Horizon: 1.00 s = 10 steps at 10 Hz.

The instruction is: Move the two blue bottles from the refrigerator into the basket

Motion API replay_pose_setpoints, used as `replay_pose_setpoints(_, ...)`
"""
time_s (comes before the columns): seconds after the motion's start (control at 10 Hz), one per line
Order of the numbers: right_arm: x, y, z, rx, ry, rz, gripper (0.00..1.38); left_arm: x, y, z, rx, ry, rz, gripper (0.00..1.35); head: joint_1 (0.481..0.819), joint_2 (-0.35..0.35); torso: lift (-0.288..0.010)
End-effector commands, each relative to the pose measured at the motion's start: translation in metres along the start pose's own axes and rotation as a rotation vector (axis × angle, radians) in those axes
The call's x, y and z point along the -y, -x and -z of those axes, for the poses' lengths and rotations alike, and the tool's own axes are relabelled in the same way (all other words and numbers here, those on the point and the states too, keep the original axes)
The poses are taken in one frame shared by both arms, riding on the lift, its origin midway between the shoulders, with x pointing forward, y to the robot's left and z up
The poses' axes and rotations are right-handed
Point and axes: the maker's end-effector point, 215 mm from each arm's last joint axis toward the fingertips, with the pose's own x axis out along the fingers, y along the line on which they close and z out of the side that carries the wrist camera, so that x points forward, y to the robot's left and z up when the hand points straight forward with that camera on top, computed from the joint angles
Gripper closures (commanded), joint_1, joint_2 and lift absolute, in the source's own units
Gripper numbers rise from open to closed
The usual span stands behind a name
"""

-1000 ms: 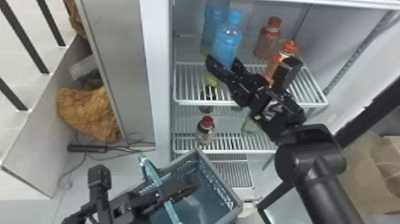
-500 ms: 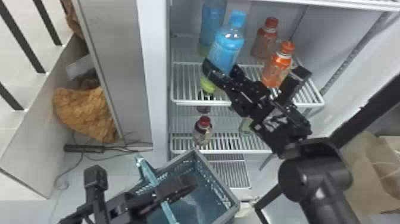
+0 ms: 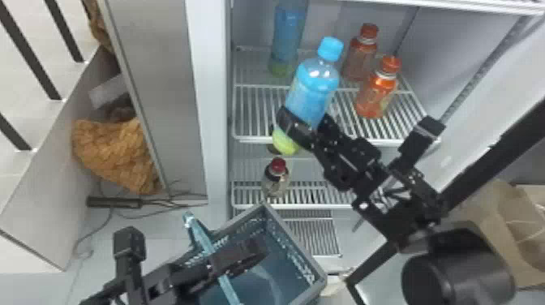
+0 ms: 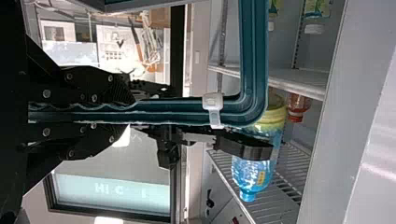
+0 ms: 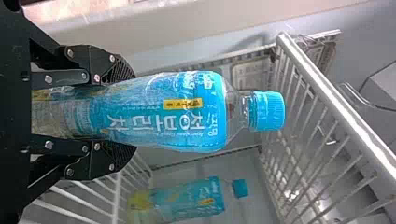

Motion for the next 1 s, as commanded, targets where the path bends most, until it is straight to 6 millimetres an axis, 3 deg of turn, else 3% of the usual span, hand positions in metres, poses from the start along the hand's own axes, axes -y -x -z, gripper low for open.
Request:
replay_pose_setpoints(0.0,-0.009,0.015,0.017,-0.044,-0.034,-0.001,1.28,0.001,0.000,-0.001,0.002,-0.003,0.001,1.20,0.695,-0.140,-0.010)
replay_pose_setpoints(0.5,-0.026,0.061,0.042,-0.118,-0.104,0.000,1.28,0.001,-0.001,-0.004,0.009,-0.012,0.000,1.20,0.695,-0.160,-0.010)
replay_pose_setpoints(0.9,-0.064,0.065,0.048,-0.139,-0.179,-0.068,1.28,-0.002,-0.002,-0.004,0.005,-0.009,-0.005,1.20,0.695,-0.156,-0.010)
